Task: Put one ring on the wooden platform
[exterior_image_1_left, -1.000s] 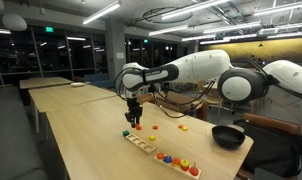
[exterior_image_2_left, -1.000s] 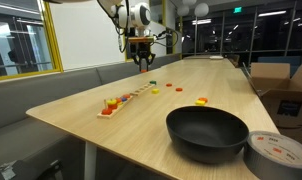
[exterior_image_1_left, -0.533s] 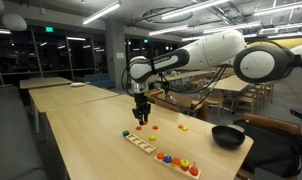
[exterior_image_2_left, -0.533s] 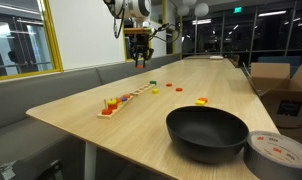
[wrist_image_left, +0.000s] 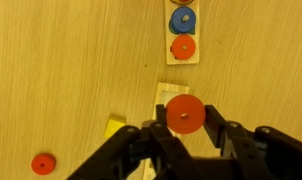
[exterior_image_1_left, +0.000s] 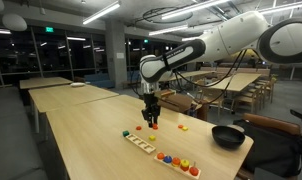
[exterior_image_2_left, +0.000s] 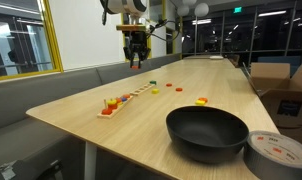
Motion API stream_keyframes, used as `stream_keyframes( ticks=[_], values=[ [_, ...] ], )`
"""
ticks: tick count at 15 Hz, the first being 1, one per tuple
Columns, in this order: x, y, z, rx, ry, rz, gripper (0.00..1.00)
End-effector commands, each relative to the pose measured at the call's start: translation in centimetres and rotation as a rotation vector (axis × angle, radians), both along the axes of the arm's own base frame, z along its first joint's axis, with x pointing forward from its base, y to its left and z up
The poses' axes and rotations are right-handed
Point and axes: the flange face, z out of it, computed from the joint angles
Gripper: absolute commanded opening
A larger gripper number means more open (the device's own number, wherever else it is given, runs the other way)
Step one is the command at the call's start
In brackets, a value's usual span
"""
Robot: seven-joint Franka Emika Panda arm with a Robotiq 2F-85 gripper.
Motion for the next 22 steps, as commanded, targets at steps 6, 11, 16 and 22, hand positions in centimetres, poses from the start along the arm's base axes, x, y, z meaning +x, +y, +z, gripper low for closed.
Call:
stream_keyframes(
  ticks=[6, 11, 16, 22],
  values=[
    [-9.9, -0.7, -2.8, 0.029, -0.08, -0.034, 0.24],
    [-14.6, 0.5, -6.0, 0.018, -0.088, -0.008, 0.24],
    [-15.9, 3.2, -6.9, 0.022, -0.1, 0.038, 0.24],
    [-15.9, 4.8, -7.5, 0.019, -0.109, 0.059, 0.24]
  ],
)
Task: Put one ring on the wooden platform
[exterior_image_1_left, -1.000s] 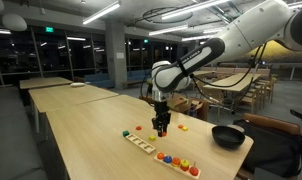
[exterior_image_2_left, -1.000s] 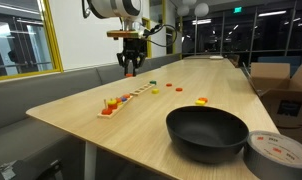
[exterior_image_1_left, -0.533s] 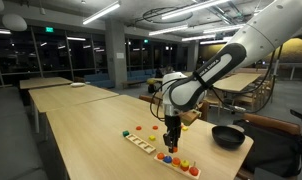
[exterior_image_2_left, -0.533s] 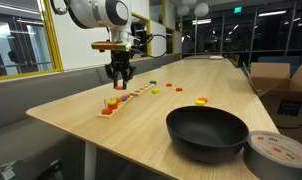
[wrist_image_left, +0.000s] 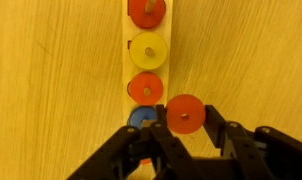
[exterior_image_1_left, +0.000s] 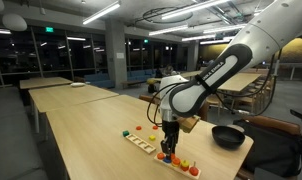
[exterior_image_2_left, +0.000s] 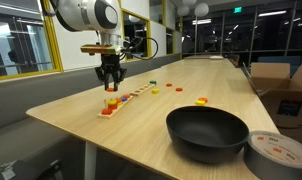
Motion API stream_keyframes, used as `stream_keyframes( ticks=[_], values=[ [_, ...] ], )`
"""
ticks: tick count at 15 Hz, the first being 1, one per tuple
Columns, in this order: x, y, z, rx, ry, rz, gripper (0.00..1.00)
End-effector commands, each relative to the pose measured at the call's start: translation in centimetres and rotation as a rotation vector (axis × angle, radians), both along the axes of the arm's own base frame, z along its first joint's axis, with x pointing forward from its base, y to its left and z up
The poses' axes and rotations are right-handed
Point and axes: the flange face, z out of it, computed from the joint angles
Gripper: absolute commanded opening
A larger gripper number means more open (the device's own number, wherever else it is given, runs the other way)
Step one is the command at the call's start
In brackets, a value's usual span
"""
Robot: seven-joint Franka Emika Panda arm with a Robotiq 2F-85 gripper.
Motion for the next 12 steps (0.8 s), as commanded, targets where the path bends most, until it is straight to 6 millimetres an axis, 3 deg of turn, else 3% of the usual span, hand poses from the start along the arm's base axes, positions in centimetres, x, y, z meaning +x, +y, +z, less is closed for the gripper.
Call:
stream_keyframes(
  ticks=[1, 12],
  values=[
    [-0.3, 0.3, 0.4, 0.012, -0.031, -0.018, 0.24],
    [1.5, -1.2, -1.9, -0.004, -0.048, -0.041, 0.24]
  ],
)
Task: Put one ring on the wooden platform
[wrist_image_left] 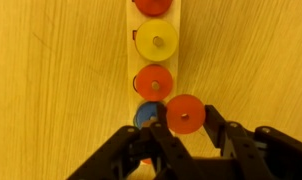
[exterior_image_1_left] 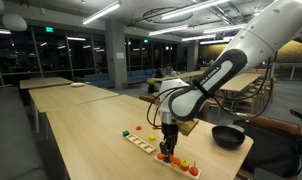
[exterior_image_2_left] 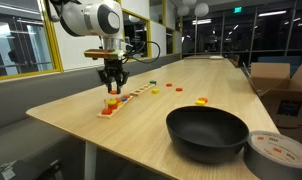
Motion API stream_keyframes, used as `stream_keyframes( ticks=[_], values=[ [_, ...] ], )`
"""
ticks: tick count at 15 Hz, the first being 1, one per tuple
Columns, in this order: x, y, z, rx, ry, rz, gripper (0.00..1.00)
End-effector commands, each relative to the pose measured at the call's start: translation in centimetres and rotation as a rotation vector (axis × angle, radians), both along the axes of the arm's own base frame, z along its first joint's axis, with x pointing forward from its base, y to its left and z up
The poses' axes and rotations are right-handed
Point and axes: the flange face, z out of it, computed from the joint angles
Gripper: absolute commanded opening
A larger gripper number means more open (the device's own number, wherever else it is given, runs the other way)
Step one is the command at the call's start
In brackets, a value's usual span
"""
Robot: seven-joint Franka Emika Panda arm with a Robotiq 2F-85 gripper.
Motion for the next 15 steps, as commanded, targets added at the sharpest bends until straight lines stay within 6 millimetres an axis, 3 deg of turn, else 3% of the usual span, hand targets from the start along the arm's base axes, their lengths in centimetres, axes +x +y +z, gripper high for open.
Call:
stream_keyframes(
  ticks=[1, 15],
  values=[
    [0.9, -0.8, -0.6, -0.01, -0.028, -0.025, 0.24],
    [3.0, -2.1, -1.5, -0.015, -0.054, -0.064, 0.24]
  ],
)
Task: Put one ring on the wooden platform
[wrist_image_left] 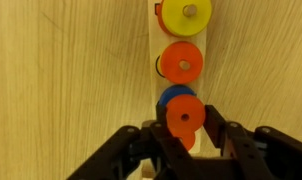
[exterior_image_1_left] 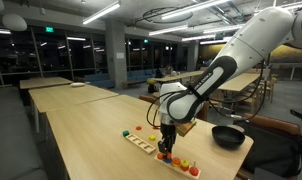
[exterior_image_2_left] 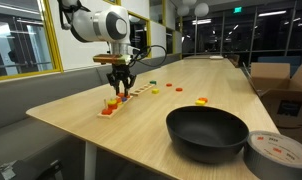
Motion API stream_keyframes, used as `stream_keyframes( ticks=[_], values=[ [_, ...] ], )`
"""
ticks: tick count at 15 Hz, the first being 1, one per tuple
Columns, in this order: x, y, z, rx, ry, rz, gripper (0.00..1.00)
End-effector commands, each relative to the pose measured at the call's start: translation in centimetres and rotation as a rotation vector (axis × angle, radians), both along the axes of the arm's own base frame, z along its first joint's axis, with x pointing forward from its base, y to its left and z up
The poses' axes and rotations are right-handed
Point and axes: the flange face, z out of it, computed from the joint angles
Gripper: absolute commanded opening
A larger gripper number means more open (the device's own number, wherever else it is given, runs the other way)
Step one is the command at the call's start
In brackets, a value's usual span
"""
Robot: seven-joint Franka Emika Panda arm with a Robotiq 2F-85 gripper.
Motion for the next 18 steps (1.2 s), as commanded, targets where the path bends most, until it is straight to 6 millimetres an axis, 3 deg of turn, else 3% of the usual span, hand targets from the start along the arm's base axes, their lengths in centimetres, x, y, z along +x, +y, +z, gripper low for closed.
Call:
stream_keyframes(
  ticks=[1, 8, 18],
  values=[
    [1.0, -0.4, 0.0, -0.012, -0.023, -0.02, 0.24],
    [0.9, -1.4, 0.0, -0.017, -0.008, -0.036, 0.23],
    [-0.7, 0.3, 0.5, 0.002, 0.012, -0.013, 0.23]
  ],
)
